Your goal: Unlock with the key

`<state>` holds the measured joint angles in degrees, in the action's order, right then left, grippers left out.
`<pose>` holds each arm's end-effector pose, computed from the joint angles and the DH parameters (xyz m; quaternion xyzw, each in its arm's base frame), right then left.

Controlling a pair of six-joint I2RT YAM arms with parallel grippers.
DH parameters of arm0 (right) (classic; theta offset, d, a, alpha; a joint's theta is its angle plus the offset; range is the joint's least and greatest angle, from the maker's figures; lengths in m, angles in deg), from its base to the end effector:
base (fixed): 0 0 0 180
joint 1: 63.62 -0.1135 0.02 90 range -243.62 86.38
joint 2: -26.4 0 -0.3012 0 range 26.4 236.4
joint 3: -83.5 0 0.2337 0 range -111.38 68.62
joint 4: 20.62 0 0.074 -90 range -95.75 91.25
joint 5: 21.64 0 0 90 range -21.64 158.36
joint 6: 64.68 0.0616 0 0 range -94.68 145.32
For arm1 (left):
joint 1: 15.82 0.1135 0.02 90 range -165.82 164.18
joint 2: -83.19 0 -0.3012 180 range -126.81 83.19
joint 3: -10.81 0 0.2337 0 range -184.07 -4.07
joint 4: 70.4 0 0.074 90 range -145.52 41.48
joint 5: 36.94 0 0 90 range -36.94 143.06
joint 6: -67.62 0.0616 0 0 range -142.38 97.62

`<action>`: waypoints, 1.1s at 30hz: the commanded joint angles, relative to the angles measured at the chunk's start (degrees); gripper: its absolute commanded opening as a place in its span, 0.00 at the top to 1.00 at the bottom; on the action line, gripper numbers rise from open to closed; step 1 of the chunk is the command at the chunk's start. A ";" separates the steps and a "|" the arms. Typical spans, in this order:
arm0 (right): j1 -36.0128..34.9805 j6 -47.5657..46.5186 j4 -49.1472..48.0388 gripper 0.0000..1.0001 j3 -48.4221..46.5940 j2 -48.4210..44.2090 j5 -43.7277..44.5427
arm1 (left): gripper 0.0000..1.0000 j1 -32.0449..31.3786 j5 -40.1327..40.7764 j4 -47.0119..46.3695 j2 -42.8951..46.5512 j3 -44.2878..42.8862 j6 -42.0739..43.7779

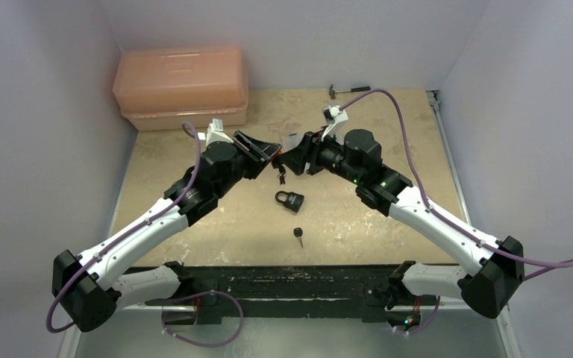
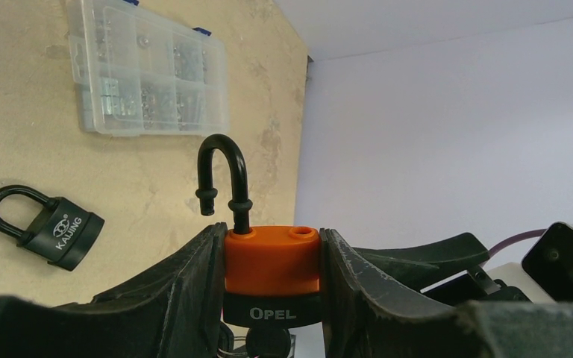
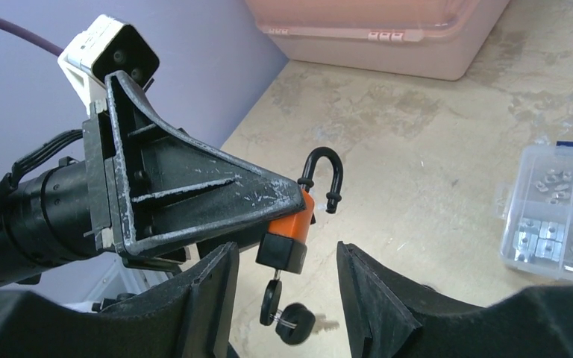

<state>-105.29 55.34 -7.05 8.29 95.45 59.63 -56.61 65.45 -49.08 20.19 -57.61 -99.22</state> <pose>0.2018 0.1921 0.4025 -0.1260 0.7402 0.4317 0.4999 0.1941 -0.1500 0.3672 -0.3073 0.7344 -0.4678 0.3838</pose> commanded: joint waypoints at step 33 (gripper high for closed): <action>-4.62 3.11 -4.25 0.94 -4.70 7.93 6.23 | 1.00 -0.17 -0.45 -2.46 4.86 2.92 -1.52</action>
<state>-109.79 58.05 -8.29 6.26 103.21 64.06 -56.28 68.02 -47.09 22.57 -54.72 -101.30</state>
